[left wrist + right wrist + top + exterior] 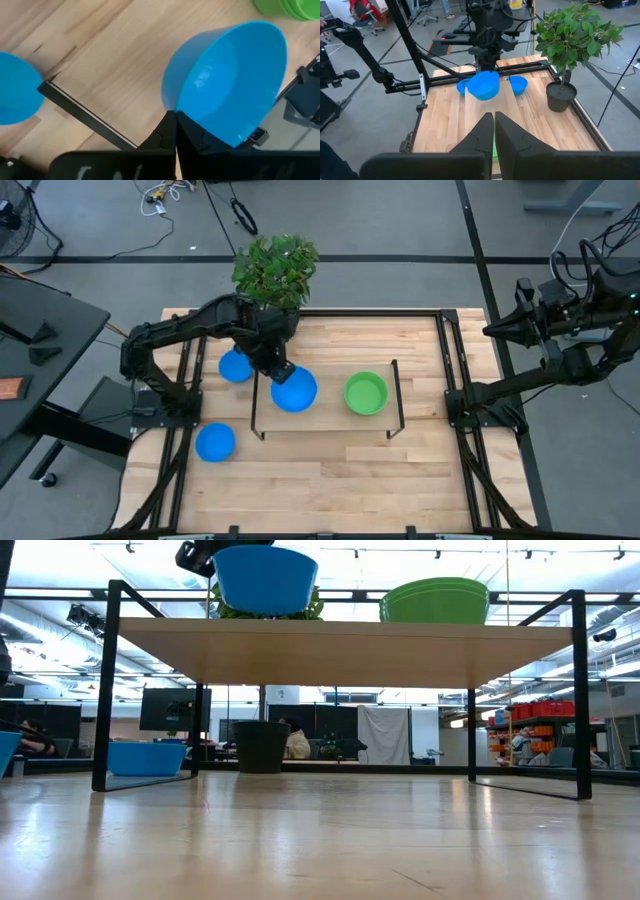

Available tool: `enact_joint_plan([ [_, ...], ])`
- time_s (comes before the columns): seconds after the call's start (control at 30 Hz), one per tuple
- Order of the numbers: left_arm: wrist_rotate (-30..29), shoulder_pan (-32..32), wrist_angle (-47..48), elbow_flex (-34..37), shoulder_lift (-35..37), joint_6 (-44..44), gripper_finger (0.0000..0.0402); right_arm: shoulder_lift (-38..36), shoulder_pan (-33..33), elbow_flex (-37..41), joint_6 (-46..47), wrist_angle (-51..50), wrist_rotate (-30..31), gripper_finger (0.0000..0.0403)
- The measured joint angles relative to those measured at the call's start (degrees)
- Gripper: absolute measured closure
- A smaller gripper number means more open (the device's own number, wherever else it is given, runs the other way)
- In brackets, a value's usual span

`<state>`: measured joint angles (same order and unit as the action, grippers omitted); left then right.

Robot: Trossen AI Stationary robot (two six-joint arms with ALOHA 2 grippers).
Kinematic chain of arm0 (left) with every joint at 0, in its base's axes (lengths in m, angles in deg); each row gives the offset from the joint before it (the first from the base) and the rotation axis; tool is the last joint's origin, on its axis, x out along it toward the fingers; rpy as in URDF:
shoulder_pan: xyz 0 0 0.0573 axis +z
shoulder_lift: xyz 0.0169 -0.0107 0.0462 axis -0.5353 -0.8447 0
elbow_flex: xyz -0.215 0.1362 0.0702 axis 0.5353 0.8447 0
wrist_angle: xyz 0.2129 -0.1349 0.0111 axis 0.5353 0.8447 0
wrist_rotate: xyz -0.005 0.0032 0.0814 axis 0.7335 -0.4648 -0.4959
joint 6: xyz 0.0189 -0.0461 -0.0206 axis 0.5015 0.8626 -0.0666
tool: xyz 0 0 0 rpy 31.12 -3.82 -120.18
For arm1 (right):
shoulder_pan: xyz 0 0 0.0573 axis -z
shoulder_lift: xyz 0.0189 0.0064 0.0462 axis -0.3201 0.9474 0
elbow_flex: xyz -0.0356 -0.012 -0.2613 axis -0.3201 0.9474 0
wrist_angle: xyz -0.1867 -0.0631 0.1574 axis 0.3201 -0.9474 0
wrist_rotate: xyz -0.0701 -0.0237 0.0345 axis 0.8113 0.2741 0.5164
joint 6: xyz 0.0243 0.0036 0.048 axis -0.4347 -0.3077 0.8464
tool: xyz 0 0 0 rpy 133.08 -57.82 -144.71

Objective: Pick & Place Mini bowls
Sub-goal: Put the bottom blue bowl on the shelf

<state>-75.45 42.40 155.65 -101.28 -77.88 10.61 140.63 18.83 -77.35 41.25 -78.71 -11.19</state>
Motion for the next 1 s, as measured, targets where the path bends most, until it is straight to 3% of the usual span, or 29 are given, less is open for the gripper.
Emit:
enact_joint_plan([
  [0.5,4.18,3.41,1.36,0.0,-2.74,-6.39,0.0401,0.0,0.02,0.0,-0.01,0.0,0.0,0.0382],
  [1.0,4.07,3.41,2.45,-0.04,-4.32,-8.07,0.0401,0.0,0.0,0.0,-0.01,0.0,0.01,0.0382],
])
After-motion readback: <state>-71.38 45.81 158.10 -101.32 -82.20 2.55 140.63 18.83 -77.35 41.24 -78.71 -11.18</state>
